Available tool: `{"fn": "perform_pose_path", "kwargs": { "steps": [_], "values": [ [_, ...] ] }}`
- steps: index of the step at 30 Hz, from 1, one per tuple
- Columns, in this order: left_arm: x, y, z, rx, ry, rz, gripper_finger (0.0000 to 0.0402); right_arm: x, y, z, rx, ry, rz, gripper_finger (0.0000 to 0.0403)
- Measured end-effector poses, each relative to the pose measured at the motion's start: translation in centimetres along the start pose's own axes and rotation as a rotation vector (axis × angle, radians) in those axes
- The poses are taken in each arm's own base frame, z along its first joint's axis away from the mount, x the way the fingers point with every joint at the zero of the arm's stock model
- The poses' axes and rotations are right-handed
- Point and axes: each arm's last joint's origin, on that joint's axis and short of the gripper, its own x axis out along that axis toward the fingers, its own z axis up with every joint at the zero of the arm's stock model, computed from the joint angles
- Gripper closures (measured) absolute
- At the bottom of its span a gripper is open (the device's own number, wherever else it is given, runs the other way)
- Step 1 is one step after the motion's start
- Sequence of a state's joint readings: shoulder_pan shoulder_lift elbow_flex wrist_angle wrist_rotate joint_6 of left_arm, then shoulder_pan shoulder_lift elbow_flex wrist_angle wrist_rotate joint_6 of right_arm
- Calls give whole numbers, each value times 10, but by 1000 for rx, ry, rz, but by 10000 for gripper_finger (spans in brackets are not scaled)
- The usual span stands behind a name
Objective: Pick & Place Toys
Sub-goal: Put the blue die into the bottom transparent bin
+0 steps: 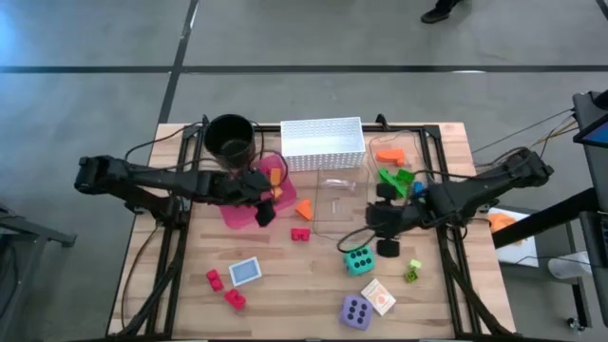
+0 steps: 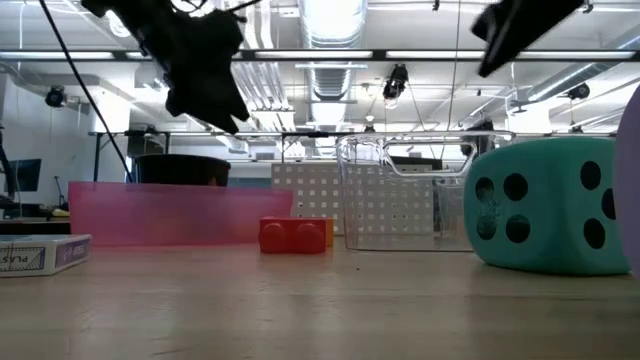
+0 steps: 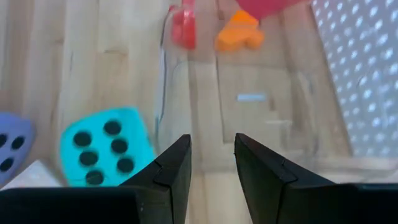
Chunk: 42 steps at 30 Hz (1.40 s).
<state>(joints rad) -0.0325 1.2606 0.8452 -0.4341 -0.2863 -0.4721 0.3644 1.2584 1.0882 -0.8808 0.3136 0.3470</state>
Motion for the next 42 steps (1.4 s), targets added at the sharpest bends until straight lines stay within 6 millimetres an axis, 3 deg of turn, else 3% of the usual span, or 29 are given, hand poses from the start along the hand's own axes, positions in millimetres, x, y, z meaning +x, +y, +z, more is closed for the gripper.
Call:
{"fn": "perform_pose_path", "kwargs": {
  "steps": [5,12,19,33,42],
  "values": [
    [-7,-24,-13,80,18,-75,159,-1,5,-32,48,-114,85,282],
    [-15,-61,-28,157,-28,-219,159,18,14,-66,39,-378,235,282],
    [1,-86,-39,196,-80,-214,159,33,9,-88,10,-408,241,282],
    [73,-105,-65,422,-85,-65,159,17,12,-69,37,-476,269,282],
    [85,-107,-57,398,-105,-46,159,20,12,-70,31,-460,262,282]
  ]
}}
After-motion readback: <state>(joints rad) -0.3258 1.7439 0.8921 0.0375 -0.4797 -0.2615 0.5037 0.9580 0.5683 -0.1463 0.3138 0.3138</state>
